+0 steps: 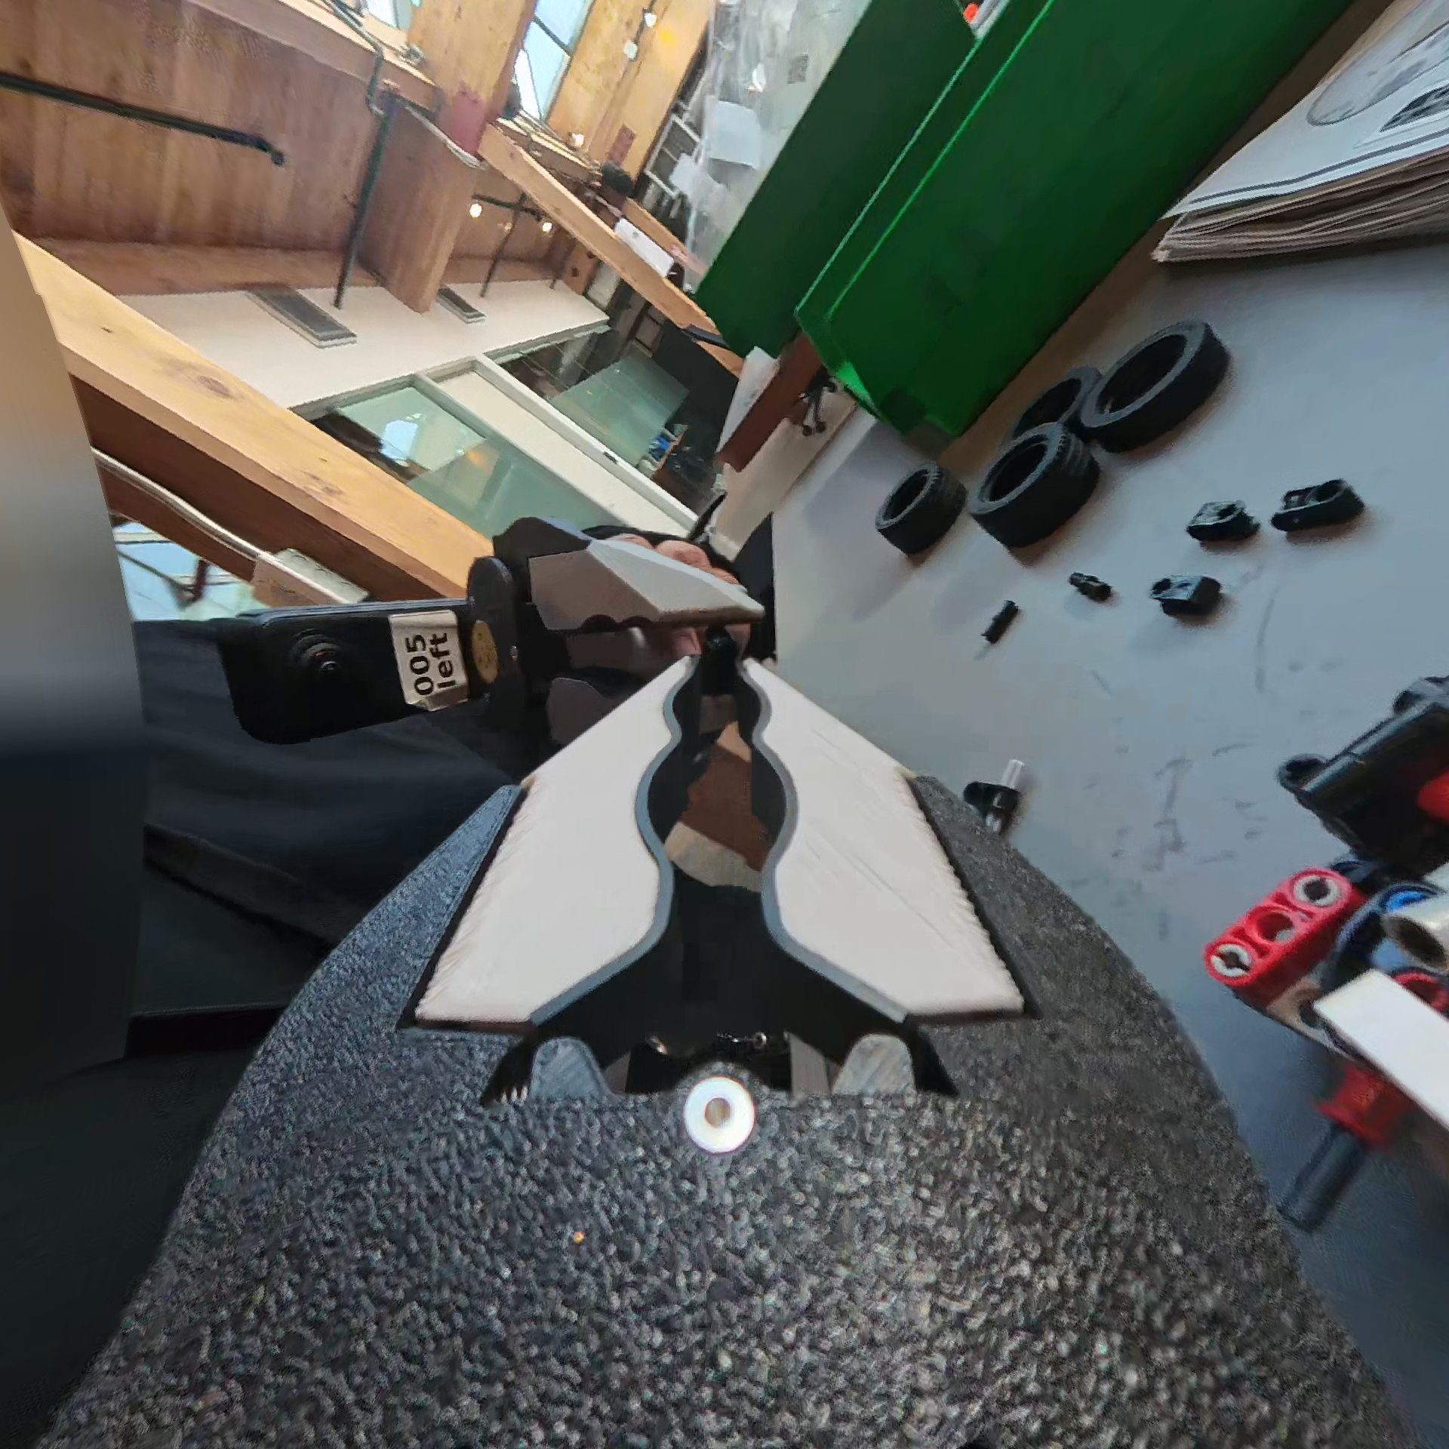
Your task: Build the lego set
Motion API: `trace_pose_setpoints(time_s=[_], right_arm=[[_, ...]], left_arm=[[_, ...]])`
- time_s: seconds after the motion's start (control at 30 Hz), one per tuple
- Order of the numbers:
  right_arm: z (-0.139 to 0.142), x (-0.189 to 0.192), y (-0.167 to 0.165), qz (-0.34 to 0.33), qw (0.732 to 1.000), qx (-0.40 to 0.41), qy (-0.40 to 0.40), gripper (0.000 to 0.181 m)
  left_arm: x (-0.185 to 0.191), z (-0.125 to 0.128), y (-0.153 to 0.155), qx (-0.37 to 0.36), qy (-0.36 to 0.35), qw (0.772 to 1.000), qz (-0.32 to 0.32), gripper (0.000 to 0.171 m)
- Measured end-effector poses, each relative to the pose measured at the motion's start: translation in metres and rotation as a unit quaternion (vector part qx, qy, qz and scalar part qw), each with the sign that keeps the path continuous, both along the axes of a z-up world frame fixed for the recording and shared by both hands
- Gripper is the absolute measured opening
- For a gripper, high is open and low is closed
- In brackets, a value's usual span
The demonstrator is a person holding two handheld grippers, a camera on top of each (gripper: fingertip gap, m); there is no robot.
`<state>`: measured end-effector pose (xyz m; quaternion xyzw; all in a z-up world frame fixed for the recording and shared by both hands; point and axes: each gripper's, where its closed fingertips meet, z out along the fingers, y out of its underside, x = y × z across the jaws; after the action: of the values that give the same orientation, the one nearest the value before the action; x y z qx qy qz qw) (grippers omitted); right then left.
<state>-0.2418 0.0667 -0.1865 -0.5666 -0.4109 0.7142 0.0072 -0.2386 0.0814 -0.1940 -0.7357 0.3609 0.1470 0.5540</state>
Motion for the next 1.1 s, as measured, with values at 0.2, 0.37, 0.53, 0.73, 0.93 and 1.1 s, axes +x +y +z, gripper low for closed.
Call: trace_pose_setpoints(time_s=[0.2,0.37,0.53,0.73,0.93,1.1], right_arm=[[-0.019,-0.002,0.008,-0.046,0.988,0.145,-0.036,0.013],[-0.023,-0.013,0.005,-0.05,0.98,0.189,-0.047,0.014],[-0.028,-0.018,0.002,-0.046,0.976,0.208,-0.051,0.007],[-0.028,-0.021,0.002,-0.052,0.971,0.228,-0.043,0.007],[-0.029,-0.024,0.002,-0.061,0.97,0.231,-0.053,0.014],[-0.032,-0.026,0.004,-0.071,0.969,0.23,-0.061,0.009]], left_arm=[[-0.024,-0.023,0.004,-0.021,0.073,0.995,0.059,0.013],[-0.02,-0.026,0.007,-0.001,0.155,0.986,0.06,0.014],[-0.02,-0.024,0.005,0.006,0.17,0.983,0.066,0.014],[-0.024,-0.024,0.004,0.018,0.186,0.979,0.082,0.013],[-0.026,-0.026,0.006,0.022,0.207,0.973,0.097,0.014],[-0.026,-0.028,0.007,0.015,0.208,0.972,0.108,0.014]])
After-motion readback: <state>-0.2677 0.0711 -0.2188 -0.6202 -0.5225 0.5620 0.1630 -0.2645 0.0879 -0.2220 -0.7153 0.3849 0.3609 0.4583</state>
